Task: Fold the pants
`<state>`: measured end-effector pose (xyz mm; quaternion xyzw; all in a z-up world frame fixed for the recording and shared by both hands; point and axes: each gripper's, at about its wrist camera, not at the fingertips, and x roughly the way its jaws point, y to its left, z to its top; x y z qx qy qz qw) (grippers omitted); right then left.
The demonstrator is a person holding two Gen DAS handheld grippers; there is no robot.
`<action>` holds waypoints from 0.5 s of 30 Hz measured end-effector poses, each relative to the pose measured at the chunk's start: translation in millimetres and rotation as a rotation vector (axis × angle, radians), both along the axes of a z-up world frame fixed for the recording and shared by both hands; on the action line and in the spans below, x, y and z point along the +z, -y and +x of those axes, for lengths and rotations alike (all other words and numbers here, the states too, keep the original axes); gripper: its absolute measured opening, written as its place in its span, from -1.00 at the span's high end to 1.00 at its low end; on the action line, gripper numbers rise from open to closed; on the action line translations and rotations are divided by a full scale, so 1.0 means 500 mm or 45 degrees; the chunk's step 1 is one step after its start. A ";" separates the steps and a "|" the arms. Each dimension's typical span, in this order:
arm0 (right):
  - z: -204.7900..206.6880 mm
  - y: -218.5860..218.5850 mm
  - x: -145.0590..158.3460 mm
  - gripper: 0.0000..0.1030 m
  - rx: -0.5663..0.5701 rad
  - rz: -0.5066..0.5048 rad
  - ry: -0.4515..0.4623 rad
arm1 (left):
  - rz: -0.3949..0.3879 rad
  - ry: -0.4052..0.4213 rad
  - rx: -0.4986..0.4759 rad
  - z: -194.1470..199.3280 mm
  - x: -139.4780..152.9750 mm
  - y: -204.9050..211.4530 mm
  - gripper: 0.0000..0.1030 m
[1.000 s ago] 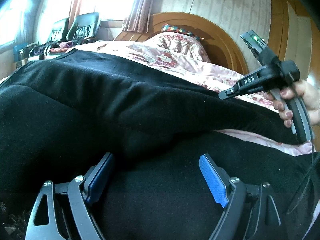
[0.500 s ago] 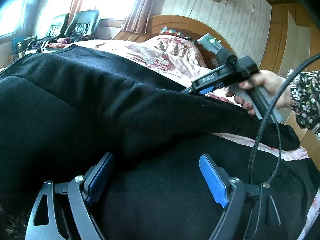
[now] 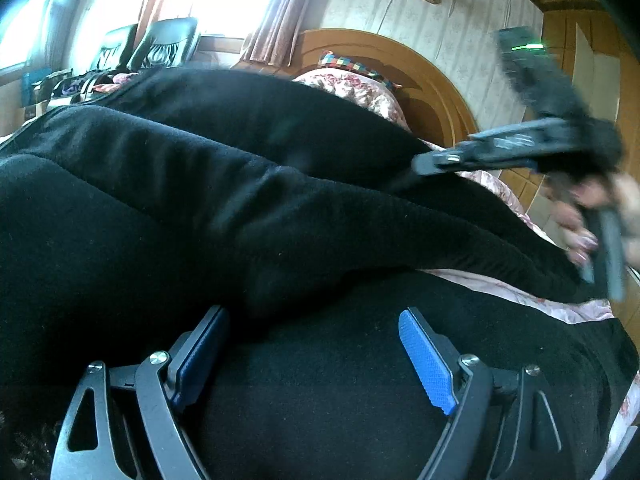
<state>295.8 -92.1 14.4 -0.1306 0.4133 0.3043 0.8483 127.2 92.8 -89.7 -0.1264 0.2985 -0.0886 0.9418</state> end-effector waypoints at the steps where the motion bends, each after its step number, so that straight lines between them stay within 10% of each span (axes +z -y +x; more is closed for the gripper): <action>1: -0.031 0.003 0.003 0.87 0.008 0.006 0.009 | -0.014 -0.004 -0.009 -0.003 0.005 -0.002 -0.69; 15: -0.332 -0.005 -0.061 0.86 -0.103 0.278 -0.003 | -0.396 0.117 0.350 -0.164 0.132 -0.192 -0.68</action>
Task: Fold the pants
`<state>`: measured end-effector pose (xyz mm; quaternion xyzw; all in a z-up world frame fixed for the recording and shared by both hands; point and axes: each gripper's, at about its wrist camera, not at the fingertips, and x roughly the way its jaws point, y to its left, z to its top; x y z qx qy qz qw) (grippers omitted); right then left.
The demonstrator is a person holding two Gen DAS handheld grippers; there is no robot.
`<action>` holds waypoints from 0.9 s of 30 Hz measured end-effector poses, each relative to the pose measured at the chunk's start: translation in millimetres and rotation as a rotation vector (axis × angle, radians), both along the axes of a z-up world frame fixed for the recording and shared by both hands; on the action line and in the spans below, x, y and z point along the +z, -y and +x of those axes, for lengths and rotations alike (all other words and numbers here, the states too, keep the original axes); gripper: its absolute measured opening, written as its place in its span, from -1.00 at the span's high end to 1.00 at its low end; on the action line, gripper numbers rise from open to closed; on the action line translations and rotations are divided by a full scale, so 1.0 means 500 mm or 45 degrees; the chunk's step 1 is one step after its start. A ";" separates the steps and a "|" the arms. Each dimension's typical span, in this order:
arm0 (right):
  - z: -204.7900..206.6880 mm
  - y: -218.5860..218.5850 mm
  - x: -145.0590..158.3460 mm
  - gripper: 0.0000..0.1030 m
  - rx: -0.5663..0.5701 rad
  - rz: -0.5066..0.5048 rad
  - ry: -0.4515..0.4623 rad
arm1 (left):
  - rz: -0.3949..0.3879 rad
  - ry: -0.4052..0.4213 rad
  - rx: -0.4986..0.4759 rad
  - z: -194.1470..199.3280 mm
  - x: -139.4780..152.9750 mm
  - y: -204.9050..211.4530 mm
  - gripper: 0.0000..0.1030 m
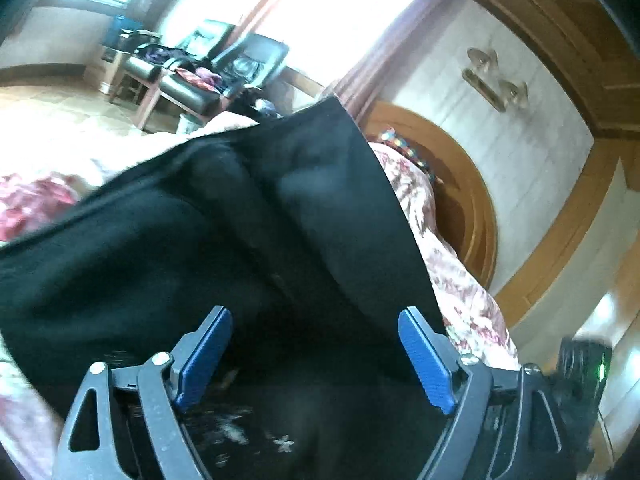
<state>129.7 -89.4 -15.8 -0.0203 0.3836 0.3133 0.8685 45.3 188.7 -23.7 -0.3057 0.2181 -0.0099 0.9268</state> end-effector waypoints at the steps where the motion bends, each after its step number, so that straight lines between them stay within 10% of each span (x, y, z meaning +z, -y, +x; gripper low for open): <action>1: -0.020 -0.005 -0.008 0.86 -0.004 0.014 -0.006 | -0.013 -0.003 0.002 -0.004 -0.001 -0.009 -0.68; 16: -0.110 0.013 -0.090 0.65 -0.090 0.134 -0.131 | -0.005 0.020 -0.180 0.003 -0.009 0.040 -0.69; 21: -0.156 0.072 -0.074 0.03 -0.107 0.218 -0.155 | -0.065 -0.070 -0.062 0.015 -0.033 -0.010 -0.69; 27: -0.208 0.216 -0.058 0.03 -0.324 0.288 -0.178 | -0.198 -0.065 0.077 0.001 -0.059 -0.085 -0.65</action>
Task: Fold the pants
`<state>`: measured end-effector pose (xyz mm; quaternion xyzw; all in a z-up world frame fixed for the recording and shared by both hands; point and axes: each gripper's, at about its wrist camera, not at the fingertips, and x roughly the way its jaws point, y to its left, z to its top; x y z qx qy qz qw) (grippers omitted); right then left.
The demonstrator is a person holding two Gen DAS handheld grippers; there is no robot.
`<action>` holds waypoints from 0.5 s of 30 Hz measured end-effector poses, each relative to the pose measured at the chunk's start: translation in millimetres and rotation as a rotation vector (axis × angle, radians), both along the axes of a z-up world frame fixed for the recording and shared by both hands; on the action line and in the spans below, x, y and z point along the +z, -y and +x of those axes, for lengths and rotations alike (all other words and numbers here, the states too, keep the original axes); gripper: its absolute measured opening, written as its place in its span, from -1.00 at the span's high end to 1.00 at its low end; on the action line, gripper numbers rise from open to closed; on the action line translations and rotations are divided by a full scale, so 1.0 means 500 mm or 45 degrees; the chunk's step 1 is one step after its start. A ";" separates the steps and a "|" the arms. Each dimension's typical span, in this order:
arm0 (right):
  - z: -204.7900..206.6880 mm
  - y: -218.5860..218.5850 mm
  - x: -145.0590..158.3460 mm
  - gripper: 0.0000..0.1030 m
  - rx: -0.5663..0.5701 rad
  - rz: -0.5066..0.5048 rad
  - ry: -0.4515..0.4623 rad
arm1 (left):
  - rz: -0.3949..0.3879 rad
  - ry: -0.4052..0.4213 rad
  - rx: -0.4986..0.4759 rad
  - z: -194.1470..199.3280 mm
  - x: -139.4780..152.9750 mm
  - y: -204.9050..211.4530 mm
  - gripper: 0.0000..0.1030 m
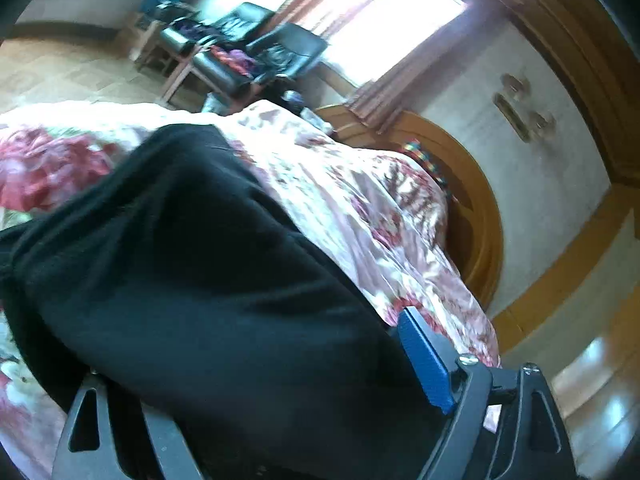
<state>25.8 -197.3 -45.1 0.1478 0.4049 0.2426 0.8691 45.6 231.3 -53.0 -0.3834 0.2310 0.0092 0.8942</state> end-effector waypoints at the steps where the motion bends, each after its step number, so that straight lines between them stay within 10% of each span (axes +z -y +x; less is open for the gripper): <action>1: -0.004 0.020 0.003 0.02 -0.037 0.011 -0.006 | -0.018 -0.009 0.003 0.002 -0.002 -0.007 -0.58; 6: -0.036 0.139 -0.003 -0.06 -0.261 0.092 -0.057 | -0.209 -0.035 -0.026 0.018 -0.013 -0.041 0.11; 8: -0.040 0.174 -0.008 -0.06 -0.328 0.142 -0.095 | -0.170 -0.002 0.003 0.004 0.005 -0.049 0.91; 15: -0.059 0.230 0.001 -0.06 -0.461 0.177 -0.087 | 0.158 0.137 -0.079 -0.036 0.087 -0.022 0.87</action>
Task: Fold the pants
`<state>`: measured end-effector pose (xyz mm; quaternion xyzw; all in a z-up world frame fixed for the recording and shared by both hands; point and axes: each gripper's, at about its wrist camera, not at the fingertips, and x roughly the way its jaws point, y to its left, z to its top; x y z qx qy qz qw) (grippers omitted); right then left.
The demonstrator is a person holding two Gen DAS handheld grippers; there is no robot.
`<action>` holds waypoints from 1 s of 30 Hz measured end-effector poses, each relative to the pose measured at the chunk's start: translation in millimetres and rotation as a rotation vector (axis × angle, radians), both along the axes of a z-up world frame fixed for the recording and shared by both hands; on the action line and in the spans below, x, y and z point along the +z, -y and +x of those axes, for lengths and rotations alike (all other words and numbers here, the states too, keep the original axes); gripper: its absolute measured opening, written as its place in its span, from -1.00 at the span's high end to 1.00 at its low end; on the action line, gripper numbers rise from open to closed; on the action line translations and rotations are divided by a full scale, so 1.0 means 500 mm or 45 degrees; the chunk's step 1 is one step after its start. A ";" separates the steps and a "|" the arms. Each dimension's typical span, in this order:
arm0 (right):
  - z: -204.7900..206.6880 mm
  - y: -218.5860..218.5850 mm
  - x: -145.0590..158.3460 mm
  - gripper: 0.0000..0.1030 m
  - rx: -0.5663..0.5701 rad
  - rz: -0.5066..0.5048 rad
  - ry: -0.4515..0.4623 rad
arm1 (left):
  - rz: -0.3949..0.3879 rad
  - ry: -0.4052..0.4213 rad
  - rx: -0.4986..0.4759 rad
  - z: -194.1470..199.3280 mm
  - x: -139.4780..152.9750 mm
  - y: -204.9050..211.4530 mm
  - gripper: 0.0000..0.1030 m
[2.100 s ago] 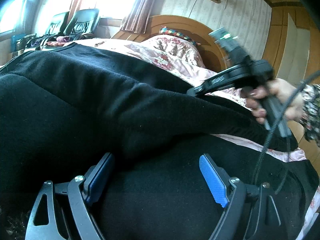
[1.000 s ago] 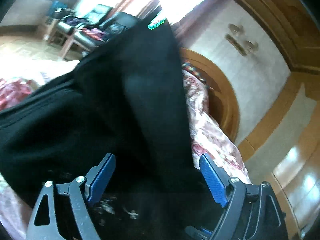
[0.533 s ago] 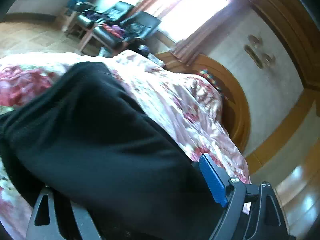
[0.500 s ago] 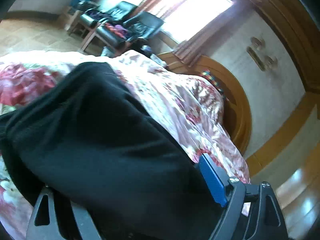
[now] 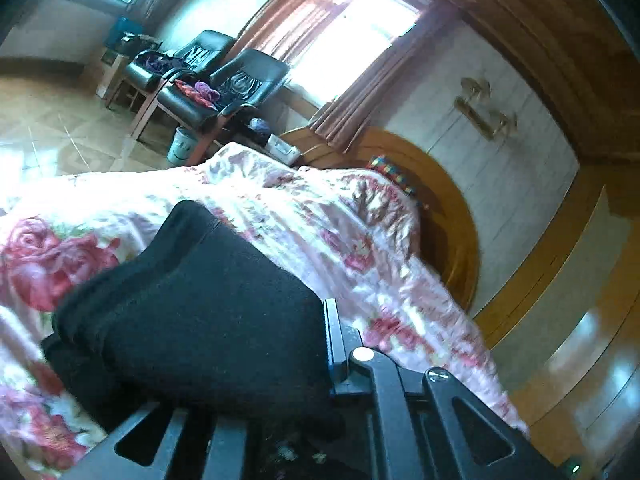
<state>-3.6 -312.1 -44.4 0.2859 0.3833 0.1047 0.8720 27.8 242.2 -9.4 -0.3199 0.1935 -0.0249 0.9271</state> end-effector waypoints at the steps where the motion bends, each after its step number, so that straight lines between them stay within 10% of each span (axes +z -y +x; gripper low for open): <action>1: -0.004 0.008 -0.002 -0.07 -0.019 0.007 -0.012 | 0.005 -0.045 0.017 0.003 -0.014 -0.002 0.87; 5: -0.012 0.053 -0.008 -0.07 -0.125 0.054 -0.037 | -0.113 -0.350 0.101 0.048 -0.100 -0.027 0.69; 9: -0.032 0.121 -0.012 -0.10 -0.293 0.148 -0.035 | -0.221 -0.282 0.113 0.050 -0.107 -0.038 0.18; 23: -0.008 0.373 -0.018 -0.17 -0.700 0.282 0.050 | -0.354 -0.298 0.056 0.043 -0.137 -0.053 0.20; 26: 0.024 0.389 -0.018 0.23 -0.712 0.256 -0.012 | -0.354 -0.345 0.033 0.061 -0.138 -0.049 0.63; 28: 0.031 0.378 0.006 0.86 -0.662 0.219 -0.005 | -0.375 -0.365 0.012 0.067 -0.135 -0.051 0.80; 30: 0.019 0.375 0.049 0.86 -0.649 0.194 0.058 | -0.363 -0.337 0.017 0.055 -0.115 -0.058 0.87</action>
